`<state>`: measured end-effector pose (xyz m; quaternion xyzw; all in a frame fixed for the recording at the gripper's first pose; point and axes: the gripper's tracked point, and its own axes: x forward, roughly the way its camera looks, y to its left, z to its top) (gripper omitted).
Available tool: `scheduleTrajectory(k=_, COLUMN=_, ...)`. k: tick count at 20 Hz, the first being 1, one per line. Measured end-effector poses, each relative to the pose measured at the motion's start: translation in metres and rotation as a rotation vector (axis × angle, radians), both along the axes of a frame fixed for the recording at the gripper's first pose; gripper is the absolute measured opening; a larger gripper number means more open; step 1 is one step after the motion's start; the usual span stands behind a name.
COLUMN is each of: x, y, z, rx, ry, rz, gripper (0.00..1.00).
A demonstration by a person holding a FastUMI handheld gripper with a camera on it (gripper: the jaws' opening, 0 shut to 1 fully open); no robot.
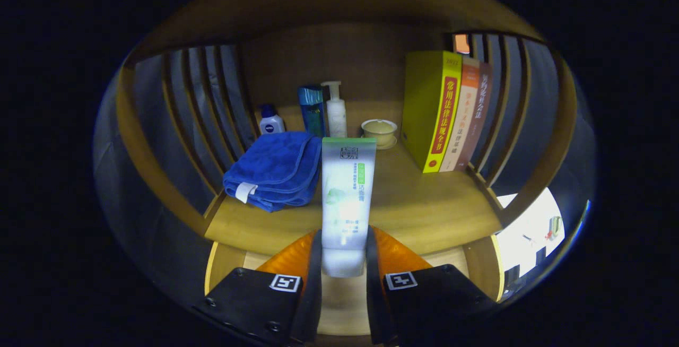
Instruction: Pull open the drawer, take out the items inside it, and place them on the countertop above the cabinet.
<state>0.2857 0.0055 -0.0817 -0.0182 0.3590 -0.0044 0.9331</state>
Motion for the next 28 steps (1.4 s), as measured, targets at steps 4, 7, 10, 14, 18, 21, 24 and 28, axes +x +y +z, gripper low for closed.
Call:
scheduleTrajectory(k=4, x=0.023, y=-0.005, z=-0.032, rx=0.020, ry=0.090, rz=-0.044, gripper=0.44)
scheduleTrajectory(k=7, x=0.031, y=-0.011, z=-0.048, rx=-0.007, ry=0.129, rz=-0.061, gripper=0.44)
scheduleTrajectory(k=10, x=0.037, y=-0.010, z=-0.061, rx=0.003, ry=0.137, rz=-0.070, gripper=0.45)
scheduleTrajectory(k=14, x=0.042, y=-0.013, z=-0.067, rx=-0.006, ry=0.126, rz=-0.072, gripper=0.50)
scheduleTrajectory(k=18, x=0.040, y=-0.014, z=-0.066, rx=-0.034, ry=0.117, rz=-0.049, gripper=0.60)
scheduleTrajectory(k=21, x=0.036, y=-0.014, z=-0.061, rx=-0.025, ry=0.113, rz=-0.053, gripper=0.76)
scheduleTrajectory(k=24, x=0.030, y=-0.019, z=-0.046, rx=-0.025, ry=0.083, rz=-0.065, gripper=0.96)
scheduleTrajectory(k=28, x=0.007, y=-0.016, z=-0.003, rx=0.015, ry=-0.031, rz=-0.066, gripper=0.98)
